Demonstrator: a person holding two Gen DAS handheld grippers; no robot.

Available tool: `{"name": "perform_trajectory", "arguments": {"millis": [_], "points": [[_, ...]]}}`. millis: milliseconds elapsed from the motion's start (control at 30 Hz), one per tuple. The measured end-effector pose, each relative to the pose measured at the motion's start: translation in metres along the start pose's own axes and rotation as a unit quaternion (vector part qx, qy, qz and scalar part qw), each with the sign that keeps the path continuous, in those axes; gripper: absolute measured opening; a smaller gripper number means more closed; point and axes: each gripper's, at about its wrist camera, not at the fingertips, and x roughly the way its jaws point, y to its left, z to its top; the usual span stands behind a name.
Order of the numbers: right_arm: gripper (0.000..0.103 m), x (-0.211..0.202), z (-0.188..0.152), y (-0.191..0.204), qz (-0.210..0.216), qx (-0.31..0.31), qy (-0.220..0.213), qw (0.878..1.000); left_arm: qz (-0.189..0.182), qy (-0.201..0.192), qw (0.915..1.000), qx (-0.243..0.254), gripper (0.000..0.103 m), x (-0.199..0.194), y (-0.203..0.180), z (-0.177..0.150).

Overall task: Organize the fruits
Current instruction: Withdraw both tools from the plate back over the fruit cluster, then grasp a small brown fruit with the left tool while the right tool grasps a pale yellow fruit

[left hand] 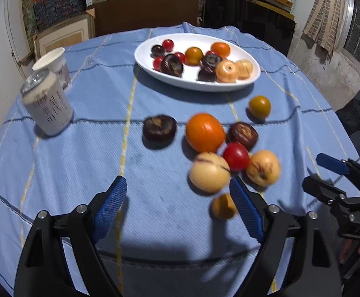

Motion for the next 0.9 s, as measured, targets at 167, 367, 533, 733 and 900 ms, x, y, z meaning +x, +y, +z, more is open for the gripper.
{"name": "perform_trajectory", "arguments": {"millis": [167, 367, 533, 733, 900], "points": [[0.081, -0.005, -0.009, -0.002, 0.010, 0.008, 0.001, 1.000, -0.017, 0.000, 0.9998, 0.014, 0.083, -0.003, -0.017, -0.008], [0.081, -0.008, -0.010, -0.001, 0.015, 0.005, 0.000, 1.000, -0.030, 0.020, 0.9990, 0.027, 0.067, 0.008, -0.033, -0.014], [0.081, -0.006, -0.009, -0.001, 0.016, 0.002, 0.003, 1.000, -0.048, 0.029, 0.9980, 0.029, 0.029, 0.018, -0.032, -0.017], [0.081, 0.003, 0.006, 0.018, 0.004, -0.038, 0.006, 0.999, -0.055, 0.028, 0.9974, 0.039, 0.029, 0.016, -0.027, -0.021], [0.081, 0.031, 0.017, 0.042, -0.021, -0.095, 0.025, 0.995, -0.063, 0.030, 0.9972, 0.024, 0.029, 0.014, -0.012, -0.022]]}}
